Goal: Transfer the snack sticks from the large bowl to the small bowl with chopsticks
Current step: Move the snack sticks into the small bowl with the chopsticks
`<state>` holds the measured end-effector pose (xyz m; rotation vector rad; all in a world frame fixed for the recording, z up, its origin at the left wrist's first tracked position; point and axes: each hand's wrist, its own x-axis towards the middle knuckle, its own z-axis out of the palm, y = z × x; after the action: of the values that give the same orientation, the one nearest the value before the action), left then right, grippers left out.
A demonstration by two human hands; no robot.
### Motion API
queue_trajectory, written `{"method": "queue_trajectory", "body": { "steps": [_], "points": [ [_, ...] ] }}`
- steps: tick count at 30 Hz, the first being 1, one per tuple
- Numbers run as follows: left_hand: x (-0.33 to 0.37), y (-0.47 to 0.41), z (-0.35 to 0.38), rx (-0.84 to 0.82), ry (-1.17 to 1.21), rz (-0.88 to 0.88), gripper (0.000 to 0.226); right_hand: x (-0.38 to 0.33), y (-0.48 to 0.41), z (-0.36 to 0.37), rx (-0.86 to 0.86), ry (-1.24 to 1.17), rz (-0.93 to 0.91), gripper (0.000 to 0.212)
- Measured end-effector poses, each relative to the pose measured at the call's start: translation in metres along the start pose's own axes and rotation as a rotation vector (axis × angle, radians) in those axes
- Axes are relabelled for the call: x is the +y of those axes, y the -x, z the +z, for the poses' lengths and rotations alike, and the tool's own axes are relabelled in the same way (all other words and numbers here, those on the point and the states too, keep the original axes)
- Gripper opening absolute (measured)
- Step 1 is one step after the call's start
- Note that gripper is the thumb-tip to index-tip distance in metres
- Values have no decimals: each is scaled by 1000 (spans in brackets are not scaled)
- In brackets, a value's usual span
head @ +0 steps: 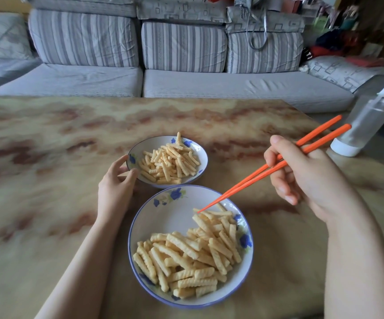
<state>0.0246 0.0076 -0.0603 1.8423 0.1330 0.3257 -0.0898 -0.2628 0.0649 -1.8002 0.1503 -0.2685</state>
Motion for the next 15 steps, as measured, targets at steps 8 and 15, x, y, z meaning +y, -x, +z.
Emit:
{"method": "queue_trajectory", "body": {
  "steps": [8, 15],
  "points": [
    [-1, -1, 0, -8, 7, 2, 41, 5, -5, 7, 91, -68, 3, 42],
    [-2, -2, 0, -3, -9, 7, 42, 9, -15, 25, 250, -299, -63, 41]
  ]
}}
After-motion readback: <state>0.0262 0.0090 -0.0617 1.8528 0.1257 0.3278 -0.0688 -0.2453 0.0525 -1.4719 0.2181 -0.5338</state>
